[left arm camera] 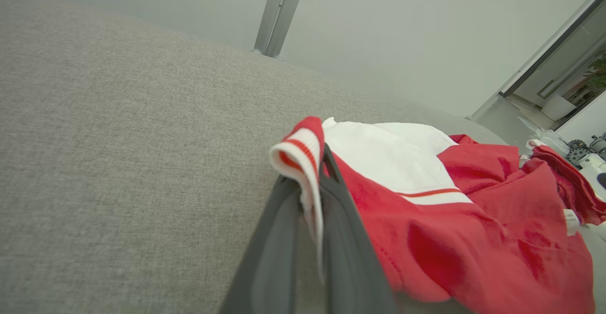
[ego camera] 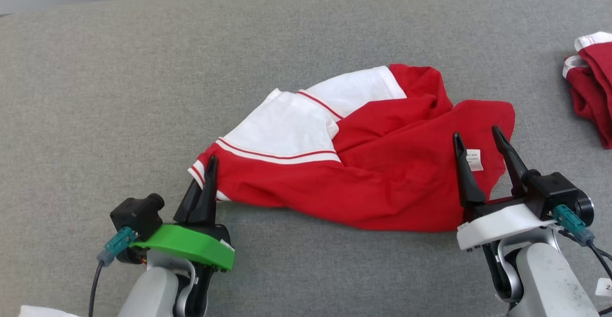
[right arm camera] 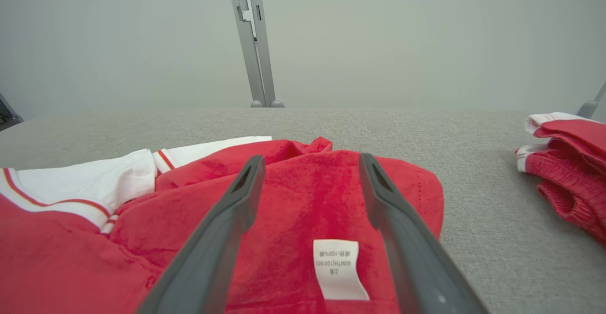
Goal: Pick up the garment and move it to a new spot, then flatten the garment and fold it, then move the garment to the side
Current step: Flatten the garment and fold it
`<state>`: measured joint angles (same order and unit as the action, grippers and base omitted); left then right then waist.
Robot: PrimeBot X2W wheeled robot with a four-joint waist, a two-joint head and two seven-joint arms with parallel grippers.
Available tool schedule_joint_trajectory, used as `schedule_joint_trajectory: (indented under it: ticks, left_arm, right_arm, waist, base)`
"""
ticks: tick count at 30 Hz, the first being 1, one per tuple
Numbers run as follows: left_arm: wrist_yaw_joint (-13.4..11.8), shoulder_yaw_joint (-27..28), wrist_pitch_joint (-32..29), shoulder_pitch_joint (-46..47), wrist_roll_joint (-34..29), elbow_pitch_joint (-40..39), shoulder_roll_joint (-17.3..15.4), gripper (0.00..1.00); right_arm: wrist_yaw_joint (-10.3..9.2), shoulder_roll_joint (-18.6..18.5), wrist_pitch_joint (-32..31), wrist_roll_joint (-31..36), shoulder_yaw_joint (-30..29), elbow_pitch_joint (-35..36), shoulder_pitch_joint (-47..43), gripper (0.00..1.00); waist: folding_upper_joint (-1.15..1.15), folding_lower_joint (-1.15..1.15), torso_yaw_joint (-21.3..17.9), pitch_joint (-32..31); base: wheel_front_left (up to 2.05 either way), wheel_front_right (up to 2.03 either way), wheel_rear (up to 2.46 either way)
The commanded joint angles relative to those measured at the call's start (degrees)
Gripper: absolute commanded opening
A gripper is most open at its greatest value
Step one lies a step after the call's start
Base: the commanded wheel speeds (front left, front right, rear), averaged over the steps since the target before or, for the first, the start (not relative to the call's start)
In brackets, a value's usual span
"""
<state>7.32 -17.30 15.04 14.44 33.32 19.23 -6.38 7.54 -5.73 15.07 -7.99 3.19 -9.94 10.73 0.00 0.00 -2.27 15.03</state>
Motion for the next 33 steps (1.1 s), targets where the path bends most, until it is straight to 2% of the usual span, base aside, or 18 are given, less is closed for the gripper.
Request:
schedule_joint_trajectory:
  ticks: [1, 2, 3, 5, 7, 8, 9, 13, 21, 29, 33]
  left_arm:
    - [0.26, 0.73, 0.18, -1.32, -0.68, 0.7, -0.01, 0.0]
    - [0.26, 0.95, 0.18, -1.68, -0.8, 1.32, 0.09, 0.3]
    - [0.26, 0.95, 0.18, -2.13, -1.03, 2.2, 0.21, 0.46]
    - [0.26, 1.98, 0.18, -2.55, -1.53, 3.22, 0.3, 0.42]
    - [0.26, 2.94, 0.18, -3.42, -1.79, 4.43, 0.62, 0.45]
    - [0.26, 3.3, 0.18, -3.78, -1.8, 4.8, 0.8, 0.88]
    - [0.26, 3.95, 0.18, -4.08, -1.74, 5.14, 0.99, 1.0]
    - [0.26, 5.94, 0.18, -5.45, -1.47, 4.42, 1.5, 1.0]
    - [0.25, 8.33, 0.17, -5.88, -4.47, -2.57, 1.2, 1.0]
    - [0.24, 9.32, 0.1, -4.16, -13.62, -11.75, 0.92, 1.0]
    - [0.24, 10.71, 0.1, -5.86, -18.25, -11.36, 1.4, 1.0]
  right_arm:
    - [-0.11, -0.16, 0.14, -0.49, -0.08, -0.21, -0.98, 1.0]
    - [-0.11, -0.18, 0.14, -0.54, -0.1, -0.24, -1.02, 1.0]
    - [-0.11, -0.18, 0.14, -0.54, -0.14, -0.25, -1.08, 1.0]
    - [-0.11, -0.3, 0.14, -0.57, -0.39, -0.15, -1.18, 1.0]
    - [-0.11, -0.26, 0.14, -0.37, -0.6, 0.07, -1.58, 1.0]
    - [-0.11, -0.35, 0.14, -0.36, -0.75, 0.11, -1.71, 1.0]
    - [-0.11, -0.48, 0.14, -0.39, -0.97, 0.13, -1.94, 1.0]
    - [-0.11, -0.72, 0.14, -0.27, -1.9, 0.41, -2.79, 1.0]
    - [-0.11, -1.12, 0.14, 0.02, -3.01, 0.66, -3.94, 1.0]
    - [-0.11, -1.89, 0.13, 0.12, -2.07, 0.04, -3.67, 1.0]
    - [-0.11, -2.28, 0.13, -0.34, -1.1, -1.7, -3.6, 1.0]
  waist:
    - [0.0, 0.0, 1.37, -1.98]
    - [0.0, 0.0, 1.32, -2.2]
    - [0.0, 0.0, 1.2, -2.49]
    - [0.0, 0.0, 0.99, -3.03]
    - [0.0, 0.0, 0.81, -3.61]
    - [0.0, 0.0, 0.74, -3.88]
    - [0.0, 0.0, 0.66, -4.18]
    - [0.0, 0.0, 0.56, -5.32]
    - [0.0, 0.0, 0.74, -7.0]
    - [0.0, 0.0, 0.21, -8.41]
    - [0.0, 0.0, -0.49, -9.11]
  base:
    - [0.0, 0.0, 0.0]
    - [0.0, 0.0, 0.0]
    - [0.0, 0.0, 0.0]
    - [0.0, 0.0, 0.0]
    - [0.0, 0.0, 0.0]
    - [0.0, 0.0, 0.0]
    - [0.0, 0.0, 0.0]
    - [0.0, 0.0, 0.0]
    - [0.0, 0.0, 0.0]
    - [0.0, 0.0, 0.0]
    - [0.0, 0.0, 0.0]
